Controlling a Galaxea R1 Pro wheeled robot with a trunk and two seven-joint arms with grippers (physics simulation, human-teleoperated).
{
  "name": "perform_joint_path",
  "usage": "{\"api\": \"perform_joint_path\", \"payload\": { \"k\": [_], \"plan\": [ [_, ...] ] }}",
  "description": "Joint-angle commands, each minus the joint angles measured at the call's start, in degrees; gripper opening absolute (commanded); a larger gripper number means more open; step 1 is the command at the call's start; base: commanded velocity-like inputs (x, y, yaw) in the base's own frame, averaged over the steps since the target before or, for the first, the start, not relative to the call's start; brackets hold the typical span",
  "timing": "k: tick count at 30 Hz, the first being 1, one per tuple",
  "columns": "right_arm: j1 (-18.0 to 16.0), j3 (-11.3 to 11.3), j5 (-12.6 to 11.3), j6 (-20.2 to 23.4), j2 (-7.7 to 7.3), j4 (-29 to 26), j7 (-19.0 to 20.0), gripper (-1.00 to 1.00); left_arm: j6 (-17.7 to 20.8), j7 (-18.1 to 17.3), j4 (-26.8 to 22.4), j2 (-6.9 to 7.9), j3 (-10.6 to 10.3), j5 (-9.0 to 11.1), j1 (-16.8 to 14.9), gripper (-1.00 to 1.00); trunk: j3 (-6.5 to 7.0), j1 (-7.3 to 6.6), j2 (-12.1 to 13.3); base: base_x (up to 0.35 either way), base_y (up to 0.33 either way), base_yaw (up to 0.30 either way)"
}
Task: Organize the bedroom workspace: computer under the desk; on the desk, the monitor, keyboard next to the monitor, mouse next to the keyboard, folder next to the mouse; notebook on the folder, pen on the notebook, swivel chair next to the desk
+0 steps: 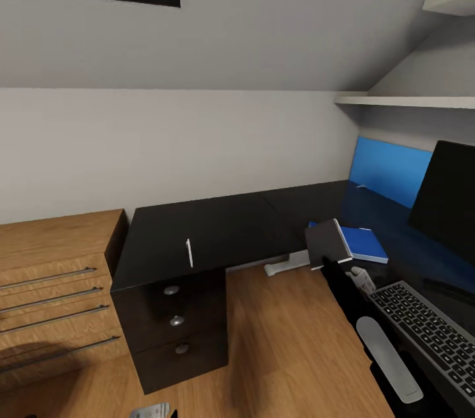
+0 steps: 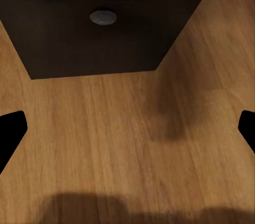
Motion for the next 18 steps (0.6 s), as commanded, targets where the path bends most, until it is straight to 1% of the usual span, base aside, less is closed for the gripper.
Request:
{"api": "perform_joint_path", "payload": {
  "k": [1, 6, 9, 14, 16, 17, 18],
  "plan": [
    [0.0, 0.1, -0.3, -0.1, -0.07, -0.1, -0.3, -1.00, 0.2, -0.4, -0.1, -0.07, 0.2, 0.5, 0.0, 1.00, -0.05, 0.00, 0.0, 0.000, 0.000, 0.000],
    [0.0, 0.1, -0.3, -0.1, -0.11, -0.1, 0.0, -1.00, 0.1, -0.5, -0.1, -0.01, 0.2, 0.5, 0.0, 1.00, -0.05, 0.00, 0.0, 0.038, 0.000, 0.000],
    [0.0, 0.1, -0.3, -0.1, -0.12, -0.1, 0.1, -1.00, 0.1, -0.5, -0.1, 0.01, 0.2, 0.5, 0.0, 1.00, -0.05, 0.00, 0.0, 0.198, 0.000, 0.000],
    [0.0, -0.4, -0.3, -0.1, -0.12, 0.0, 0.1, -1.00, 0.1, -0.6, -0.1, 0.01, 0.2, 0.5, 0.0, 1.00, -0.05, 0.00, 0.0, 0.269, 0.000, 0.000],
    [0.0, -1.0, -0.3, -0.1, -0.12, 0.0, 0.1, -1.00, 0.1, -0.6, -0.1, 0.02, 0.2, 0.5, 0.0, 1.00, -0.05, 0.00, 0.0, 0.292, 0.000, 0.000],
    [0.0, -2.7, -0.4, -0.1, -0.08, 1.1, 0.0, -1.00, 0.1, -0.5, 0.0, 0.02, 0.2, 0.5, 0.0, 1.00, -0.05, 0.00, 0.0, 0.312, 0.000, 0.000],
    [0.0, -3.1, -0.4, -0.1, -0.07, 1.3, 0.0, -1.00, 0.1, -0.5, 0.0, 0.02, 0.2, 0.5, 0.0, 1.00, -0.05, 0.00, 0.0, 0.314, 0.000, 0.000]
  ]
}}
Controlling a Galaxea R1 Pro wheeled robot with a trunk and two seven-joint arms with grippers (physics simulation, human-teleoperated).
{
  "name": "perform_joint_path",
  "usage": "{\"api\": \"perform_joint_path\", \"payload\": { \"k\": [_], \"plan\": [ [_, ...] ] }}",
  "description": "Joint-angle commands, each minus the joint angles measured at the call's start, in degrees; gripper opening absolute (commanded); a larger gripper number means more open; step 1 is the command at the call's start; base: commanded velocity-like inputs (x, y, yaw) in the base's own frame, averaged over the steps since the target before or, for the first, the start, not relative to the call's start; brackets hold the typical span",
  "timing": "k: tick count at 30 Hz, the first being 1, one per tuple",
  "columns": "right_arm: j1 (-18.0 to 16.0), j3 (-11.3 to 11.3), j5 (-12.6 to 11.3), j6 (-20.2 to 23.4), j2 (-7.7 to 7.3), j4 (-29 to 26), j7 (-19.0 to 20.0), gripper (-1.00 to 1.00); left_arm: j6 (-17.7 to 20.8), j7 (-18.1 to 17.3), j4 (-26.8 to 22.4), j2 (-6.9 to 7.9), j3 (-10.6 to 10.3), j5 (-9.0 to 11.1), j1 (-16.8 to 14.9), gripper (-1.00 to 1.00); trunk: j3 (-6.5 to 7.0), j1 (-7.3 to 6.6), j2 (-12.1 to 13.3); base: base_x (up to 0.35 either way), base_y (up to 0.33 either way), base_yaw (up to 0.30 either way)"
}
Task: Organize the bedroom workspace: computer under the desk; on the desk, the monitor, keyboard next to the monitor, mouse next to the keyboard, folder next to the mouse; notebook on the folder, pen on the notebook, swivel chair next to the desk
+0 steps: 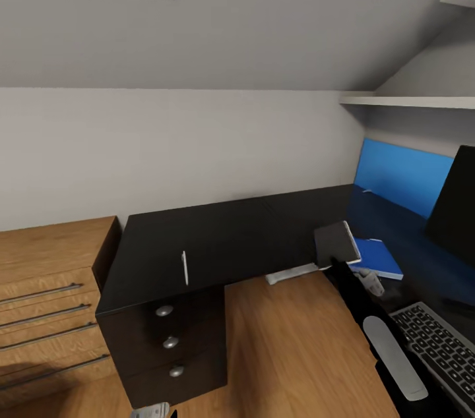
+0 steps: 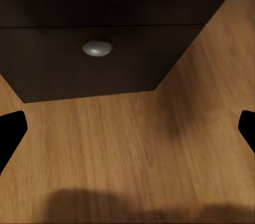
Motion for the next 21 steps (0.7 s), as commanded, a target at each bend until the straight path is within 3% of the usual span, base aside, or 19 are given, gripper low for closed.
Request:
{"api": "perform_joint_path", "payload": {
  "k": [1, 8, 21],
  "plan": [
    [0.0, -0.8, -0.4, -0.1, -0.01, 0.3, -0.4, -1.00, 0.2, -0.4, -0.1, -0.06, 0.2, 0.5, 0.0, 1.00, -0.05, 0.03, 0.0, 0.317, 0.000, 0.000],
    [0.0, -6.2, -0.6, 0.0, 0.14, 0.8, -0.5, -1.00, 0.3, -0.3, 0.0, -0.06, 0.2, 0.5, 0.0, 1.00, -0.05, 0.03, 0.0, 0.315, 0.000, 0.000],
    [0.0, -11.0, -1.2, 0.3, 0.16, 1.7, -0.7, -1.00, 0.3, -0.4, 0.1, -0.06, 0.2, 0.5, 0.0, 1.00, -0.05, 0.03, 0.0, 0.130, 0.000, 0.000]
  ]
}}
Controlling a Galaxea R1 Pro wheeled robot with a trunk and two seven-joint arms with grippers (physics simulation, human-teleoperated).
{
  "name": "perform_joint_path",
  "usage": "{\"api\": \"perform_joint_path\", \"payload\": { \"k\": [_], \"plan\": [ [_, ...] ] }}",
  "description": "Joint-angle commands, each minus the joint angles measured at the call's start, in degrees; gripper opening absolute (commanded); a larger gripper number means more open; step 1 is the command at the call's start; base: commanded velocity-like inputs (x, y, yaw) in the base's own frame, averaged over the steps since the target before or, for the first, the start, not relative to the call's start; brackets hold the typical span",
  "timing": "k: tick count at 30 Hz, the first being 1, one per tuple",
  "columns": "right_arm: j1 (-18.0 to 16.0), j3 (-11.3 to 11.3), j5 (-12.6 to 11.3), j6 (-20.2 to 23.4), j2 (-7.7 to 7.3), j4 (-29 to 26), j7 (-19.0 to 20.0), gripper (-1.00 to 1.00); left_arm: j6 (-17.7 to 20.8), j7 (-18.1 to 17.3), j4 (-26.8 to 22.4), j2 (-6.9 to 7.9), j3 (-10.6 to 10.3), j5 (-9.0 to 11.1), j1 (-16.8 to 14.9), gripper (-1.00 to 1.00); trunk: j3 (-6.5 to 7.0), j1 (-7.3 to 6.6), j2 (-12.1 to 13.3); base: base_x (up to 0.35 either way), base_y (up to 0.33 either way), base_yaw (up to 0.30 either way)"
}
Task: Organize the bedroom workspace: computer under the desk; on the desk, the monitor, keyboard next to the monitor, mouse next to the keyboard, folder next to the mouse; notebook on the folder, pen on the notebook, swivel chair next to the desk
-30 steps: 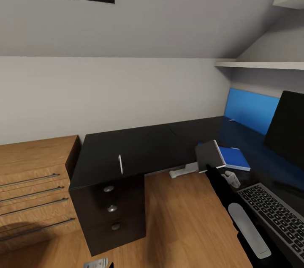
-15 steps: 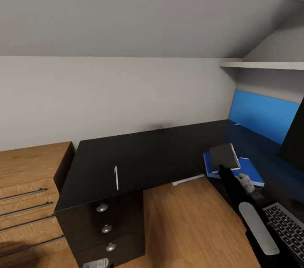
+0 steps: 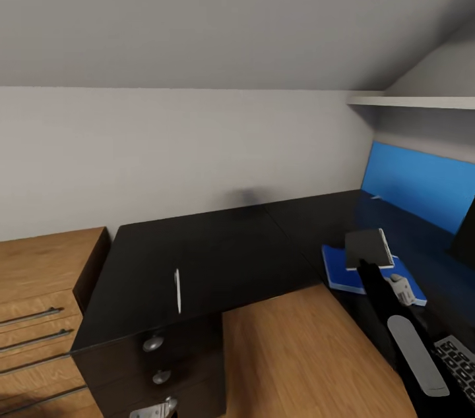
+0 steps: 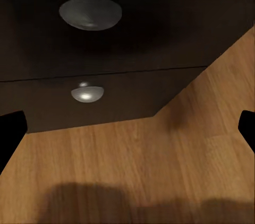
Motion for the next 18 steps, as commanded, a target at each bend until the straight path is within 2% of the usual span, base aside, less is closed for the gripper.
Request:
{"api": "perform_joint_path", "payload": {
  "k": [1, 5, 7, 9, 10, 16, 18],
  "plan": [
    [0.0, -0.4, -0.6, 0.0, -0.02, 0.0, -0.3, -1.00, 0.2, -0.4, 0.0, -0.06, 0.2, 0.5, 0.0, 1.00, -0.05, 0.02, 0.0, 0.226, 0.000, 0.000],
    [0.0, -2.7, -2.3, 0.1, -0.02, 0.2, -0.2, -1.00, 0.2, -0.3, 0.1, -0.06, 0.2, 0.5, 0.0, 1.00, -0.05, 0.02, 0.0, 0.224, 0.000, 0.000],
    [0.0, -3.1, -3.2, 0.2, -0.05, 0.2, -0.2, -1.00, 0.2, -0.3, 0.1, -0.06, 0.2, 0.5, 0.0, 1.00, -0.05, 0.02, 0.0, 0.109, 0.000, 0.000],
    [0.0, -3.5, -4.4, 0.2, -0.11, 0.2, -0.2, -1.00, 0.2, -0.3, 0.1, -0.06, 0.2, 0.5, 0.0, 1.00, -0.05, 0.02, 0.0, 0.056, 0.000, 0.000],
    [0.0, -3.8, -6.1, 0.4, -0.22, 0.2, -0.2, -1.00, 0.2, -0.3, 0.1, -0.06, 0.1, 0.5, 0.0, 1.00, -0.05, 0.02, 0.0, 0.013, 0.000, 0.000],
    [0.0, -3.9, -6.8, 0.9, -0.32, 0.6, -0.1, -1.00, 0.3, -0.4, 0.1, -0.06, 0.1, 0.5, 0.0, 1.00, -0.05, 0.02, 0.0, 0.006, 0.000, 0.000],
    [0.0, -4.9, -7.0, 3.3, -0.70, 1.7, 0.0, -1.00, 0.3, -0.4, 0.1, -0.11, 0.1, 0.4, 0.0, 1.00, -0.05, 0.02, 0.0, 0.000, 0.000, 0.000]
  ]
}}
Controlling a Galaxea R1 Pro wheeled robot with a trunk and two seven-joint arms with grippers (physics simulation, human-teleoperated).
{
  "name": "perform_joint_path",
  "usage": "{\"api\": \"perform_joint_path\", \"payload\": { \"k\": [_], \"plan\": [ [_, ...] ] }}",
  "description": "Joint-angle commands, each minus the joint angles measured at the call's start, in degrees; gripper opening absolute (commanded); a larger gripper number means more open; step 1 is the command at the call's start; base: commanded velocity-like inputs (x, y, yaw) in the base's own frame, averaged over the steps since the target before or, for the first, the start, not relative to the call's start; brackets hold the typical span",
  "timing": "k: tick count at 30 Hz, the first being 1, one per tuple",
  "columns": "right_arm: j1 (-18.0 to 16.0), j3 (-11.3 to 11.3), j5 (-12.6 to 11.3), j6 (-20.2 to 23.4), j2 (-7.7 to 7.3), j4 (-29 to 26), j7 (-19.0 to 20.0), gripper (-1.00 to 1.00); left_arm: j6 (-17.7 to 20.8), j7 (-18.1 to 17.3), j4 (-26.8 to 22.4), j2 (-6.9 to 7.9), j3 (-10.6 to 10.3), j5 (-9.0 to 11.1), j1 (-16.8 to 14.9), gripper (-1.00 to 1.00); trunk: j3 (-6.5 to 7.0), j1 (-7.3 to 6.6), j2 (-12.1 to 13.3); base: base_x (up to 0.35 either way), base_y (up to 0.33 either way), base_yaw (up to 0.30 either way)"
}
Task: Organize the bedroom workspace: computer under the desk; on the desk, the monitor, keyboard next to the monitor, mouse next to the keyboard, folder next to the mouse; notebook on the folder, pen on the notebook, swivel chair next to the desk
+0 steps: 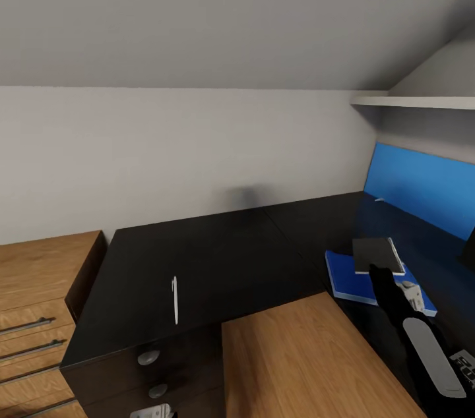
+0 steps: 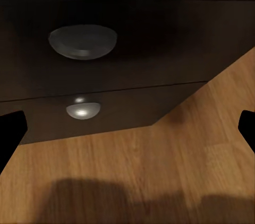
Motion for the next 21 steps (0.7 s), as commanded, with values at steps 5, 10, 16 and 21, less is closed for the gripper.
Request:
{"api": "perform_joint_path", "payload": {
  "k": [5, 10, 16, 21],
  "plan": [
    [0.0, -4.3, -1.6, 5.7, -0.20, 0.8, 0.2, -1.00, 0.2, -0.5, -0.1, -0.04, 0.1, 0.4, 0.0, 1.00, -0.05, 0.00, 0.0, 0.000, 0.000, 0.000],
    [0.0, -4.9, -4.9, 7.6, -0.82, 0.9, 0.5, -1.00, 0.2, -0.4, -0.1, -0.02, 0.2, 0.4, 0.0, 1.00, -0.05, 0.00, 0.0, 0.000, 0.000, 0.000],
    [0.0, -5.0, -6.6, 8.0, -1.53, 0.9, 0.5, -1.00, 0.3, -0.1, -0.1, -0.02, 0.5, 0.7, 0.0, 1.00, -0.05, 0.00, 0.0, 0.000, 0.000, 0.000],
    [0.0, -5.0, -8.6, 9.6, -2.26, 0.9, 0.6, -1.00, 0.3, -0.1, -0.3, -0.14, 0.6, 0.8, 0.0, 1.00, -0.05, 0.00, 0.0, 0.000, 0.000, 0.000]
  ]
}}
